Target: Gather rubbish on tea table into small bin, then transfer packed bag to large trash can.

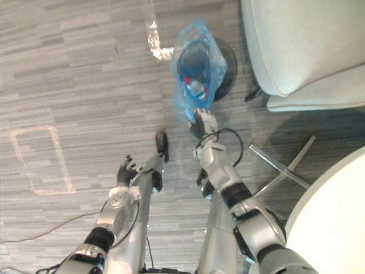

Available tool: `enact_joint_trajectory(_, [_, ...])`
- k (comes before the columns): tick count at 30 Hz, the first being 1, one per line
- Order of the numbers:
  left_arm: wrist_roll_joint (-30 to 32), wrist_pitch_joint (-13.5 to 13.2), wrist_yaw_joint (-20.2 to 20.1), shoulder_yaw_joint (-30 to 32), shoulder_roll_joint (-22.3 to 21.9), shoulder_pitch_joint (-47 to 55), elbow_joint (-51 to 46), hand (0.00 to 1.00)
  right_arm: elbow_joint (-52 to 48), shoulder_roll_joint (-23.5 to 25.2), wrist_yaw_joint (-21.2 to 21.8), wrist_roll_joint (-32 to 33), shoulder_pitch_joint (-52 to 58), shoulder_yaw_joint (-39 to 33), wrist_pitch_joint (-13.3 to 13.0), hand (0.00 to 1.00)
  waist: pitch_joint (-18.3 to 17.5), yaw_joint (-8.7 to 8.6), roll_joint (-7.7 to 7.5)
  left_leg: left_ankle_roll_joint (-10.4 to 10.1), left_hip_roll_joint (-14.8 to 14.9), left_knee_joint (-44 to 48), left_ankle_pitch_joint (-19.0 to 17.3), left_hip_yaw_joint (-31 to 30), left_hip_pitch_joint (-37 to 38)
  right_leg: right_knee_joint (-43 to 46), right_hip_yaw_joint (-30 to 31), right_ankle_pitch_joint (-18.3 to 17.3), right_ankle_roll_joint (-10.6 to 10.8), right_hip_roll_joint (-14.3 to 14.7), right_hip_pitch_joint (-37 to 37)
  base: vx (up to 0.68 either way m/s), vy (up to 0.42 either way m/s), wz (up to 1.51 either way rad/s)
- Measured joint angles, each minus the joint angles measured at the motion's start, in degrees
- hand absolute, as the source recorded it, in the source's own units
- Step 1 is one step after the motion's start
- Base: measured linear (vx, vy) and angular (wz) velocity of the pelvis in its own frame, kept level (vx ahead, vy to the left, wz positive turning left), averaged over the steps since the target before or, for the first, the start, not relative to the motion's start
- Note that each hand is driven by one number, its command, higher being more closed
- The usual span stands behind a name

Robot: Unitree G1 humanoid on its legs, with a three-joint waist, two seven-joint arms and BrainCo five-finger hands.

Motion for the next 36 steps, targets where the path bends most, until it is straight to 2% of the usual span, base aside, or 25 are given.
enact_joint_trajectory(2, [0.4,0.4,-0.3,-0.1,0.0,1.5,0.9,0.0,-3.8,1.3,0.5,0.2,4.5,-0.9,-0.1,1.0,-0.4,-0.17,-0.66,0.5,-0.2,-2.2,0.6,0.1,5.3,-2.7,-0.3,0.3,0.2,0.4,5.4,0.04,-0.009,-0.01])
enact_joint_trajectory(3, [0.5,0.4,-0.4,-0.1,0.0,1.7,0.8,0.0,-4.0,1.4,0.5,0.2,4.8,-0.9,-0.1,1.0,-0.4,-0.17,-0.72,0.5,-0.3,-2.4,0.6,0.1,5.7,-2.9,-0.3,0.3,0.2,0.4,5.8,0.04,-0.018,-0.01])
enact_joint_trajectory(8, [2.3,1.2,-0.9,-0.2,0.1,5.4,0.9,0.0,-11.5,3.5,1.9,3.6,12.5,-0.8,-1.4,1.0,-1.8,-0.42,-2.66,-0.3,-0.5,-7.2,0.4,0.6,16.3,-8.5,-0.5,0.8,0.8,1.4,16.4,0.08,-0.025,-0.06])
enact_joint_trajectory(10, [3.2,1.3,-1.2,-0.3,0.0,7.0,2.1,0.0,-13.1,4.4,2.5,4.1,15.0,-0.7,-2.0,1.0,-3.4,-0.55,-3.82,-0.6,-0.5,-8.8,0.4,0.6,19.6,-10.7,-0.9,0.9,0.9,1.8,19.9,0.11,-0.044,0.0])
enact_joint_trajectory(13, [4.5,1.8,-2.1,-1.2,0.0,9.2,3.3,0.0,-13.9,5.5,3.5,4.4,17.7,-0.8,-2.2,1.0,-5.5,-0.66,-4.59,-0.9,-0.5,-11.1,0.3,0.3,24.6,-14.4,-1.5,1.3,1.2,2.7,25.7,0.13,-0.047,0.01])
enact_joint_trajectory(18, [5.2,2.1,-2.5,-3.2,0.3,11.4,5.7,0.0,-15.3,5.9,4.9,4.7,21.4,-0.9,-3.6,1.0,-9.7,-0.98,-4.64,-1.7,-0.8,-17.0,1.5,0.1,31.8,-21.9,-1.4,3.4,1.5,4.5,33.1,0.13,-0.014,-0.06])
enact_joint_trajectory(21, [6.2,2.5,-2.5,-3.7,0.8,12.4,6.3,0.0,-15.4,5.5,6.0,5.2,22.0,-1.3,-4.1,1.0,-10.9,-1.82,-4.64,-1.9,-0.8,-20.6,2.8,0.1,35.1,-25.3,-1.3,4.8,1.6,5.5,36.2,0.1,-0.01,-0.08])
enact_joint_trajectory(25, [8.0,2.9,-3.5,-4.2,2.4,13.5,5.3,0.0,-15.6,5.3,7.7,6.9,23.5,-3.4,-4.5,1.0,-12.9,-2.04,-4.44,-2.3,-1.0,-24.4,3.9,0.2,40.0,-29.3,-0.8,6.0,2.0,6.4,40.9,0.07,-0.017,-0.08])
enact_joint_trajectory(29, [10.0,3.2,-3.6,-5.3,3.4,15.8,-0.7,0.0,-21.0,2.3,10.1,9.2,25.9,-3.4,-5.7,1.0,-16.1,-2.19,-3.49,-2.4,-1.3,-26.7,4.4,0.0,42.9,-31.5,-0.4,6.7,2.2,6.7,43.6,0.03,-0.005,-0.06])
enact_joint_trajectory(33, [11.2,3.3,-4.7,-7.6,5.1,17.6,-11.2,0.0,-25.4,-2.5,12.1,13.1,25.8,-3.4,-7.4,1.0,-16.9,-2.61,-3.01,-2.4,-1.5,-28.3,5.0,-0.4,46.1,-33.1,-0.1,7.0,2.2,6.9,46.1,-0.03,0.006,-0.01])
enact_joint_trajectory(36, [11.8,3.2,-4.6,-8.5,5.1,18.5,-17.5,0.0,-26.3,-4.0,13.4,15.7,25.7,-3.1,-8.6,1.0,-18.2,-2.79,-2.67,-2.4,-1.3,-28.3,5.0,-0.3,46.5,-34.2,0.4,7.8,2.2,7.3,46.7,-0.04,0.003,-0.07])
